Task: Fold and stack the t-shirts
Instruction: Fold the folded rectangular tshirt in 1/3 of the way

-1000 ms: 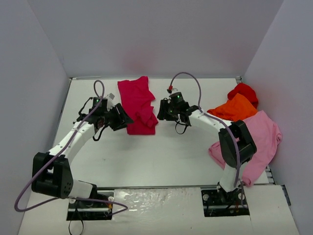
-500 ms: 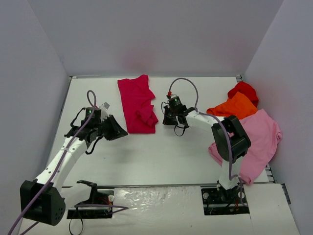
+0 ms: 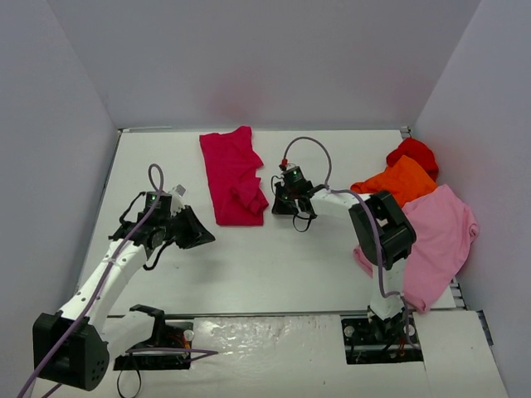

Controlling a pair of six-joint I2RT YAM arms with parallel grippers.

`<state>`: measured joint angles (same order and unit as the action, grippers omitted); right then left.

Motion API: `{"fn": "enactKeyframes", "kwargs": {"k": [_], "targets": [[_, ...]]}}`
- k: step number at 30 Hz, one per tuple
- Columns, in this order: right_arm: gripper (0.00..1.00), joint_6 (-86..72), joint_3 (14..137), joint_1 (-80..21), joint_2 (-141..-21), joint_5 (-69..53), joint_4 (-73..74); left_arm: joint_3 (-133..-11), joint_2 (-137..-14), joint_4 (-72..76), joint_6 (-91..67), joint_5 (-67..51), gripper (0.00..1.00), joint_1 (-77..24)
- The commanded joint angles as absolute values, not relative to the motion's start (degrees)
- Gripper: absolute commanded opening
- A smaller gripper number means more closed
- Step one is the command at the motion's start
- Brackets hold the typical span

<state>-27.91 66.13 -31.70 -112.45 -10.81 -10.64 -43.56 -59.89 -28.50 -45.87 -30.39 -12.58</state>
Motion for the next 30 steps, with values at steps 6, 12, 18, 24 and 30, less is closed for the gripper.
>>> {"fn": "enactKeyframes", "kwargs": {"k": [6,12,18,24,30], "targets": [[0.0,-27.78,76.55,-33.4,-120.5,-13.09,-13.46,-43.22,-59.02,-25.98,-46.18,-31.29,0.05,-12.57],[0.0,-25.48,100.27,-33.4,-126.4,-11.82,-6.66,-39.14,-59.68,-22.8,-47.11,-31.42,0.04,-12.66],[0.0,-25.26,117.46,-33.4,-128.47,-10.65,-4.28,-35.79,-60.18,-19.59,-48.14,-31.93,0.04,-12.72],[0.1,-25.98,120.42,-33.46,-129.34,-12.07,-7.14,-34.45,-61.22,-17.85,-47.91,-32.36,0.04,-12.71],[0.11,-25.86,106.73,-33.73,-123.65,-12.94,-8.61,-34.46,-62.82,-17.59,-47.04,-32.78,0.04,-12.66]]}}
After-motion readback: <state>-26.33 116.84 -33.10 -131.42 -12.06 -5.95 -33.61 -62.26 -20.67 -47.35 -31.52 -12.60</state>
